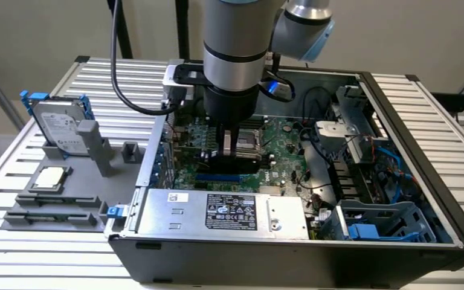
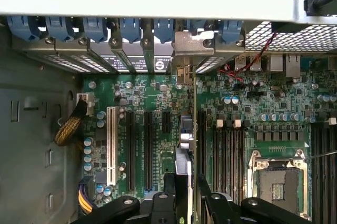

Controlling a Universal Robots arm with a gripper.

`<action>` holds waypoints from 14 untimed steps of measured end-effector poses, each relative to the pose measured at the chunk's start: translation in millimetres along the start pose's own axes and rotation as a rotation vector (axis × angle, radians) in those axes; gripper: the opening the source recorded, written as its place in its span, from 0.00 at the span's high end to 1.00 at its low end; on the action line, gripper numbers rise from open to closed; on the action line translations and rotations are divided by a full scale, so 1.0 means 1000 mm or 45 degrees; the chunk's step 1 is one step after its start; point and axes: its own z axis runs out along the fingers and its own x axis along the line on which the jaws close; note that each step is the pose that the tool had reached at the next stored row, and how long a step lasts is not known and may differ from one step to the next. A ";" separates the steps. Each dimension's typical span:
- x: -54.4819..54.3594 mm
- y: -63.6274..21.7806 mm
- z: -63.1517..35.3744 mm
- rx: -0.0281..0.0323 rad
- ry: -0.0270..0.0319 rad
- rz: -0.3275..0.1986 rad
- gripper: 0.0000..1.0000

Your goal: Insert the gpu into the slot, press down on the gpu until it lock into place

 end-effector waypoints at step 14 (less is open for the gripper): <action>0.000 0.0000 0.0088 -0.0122 0.0003 0.001 0.74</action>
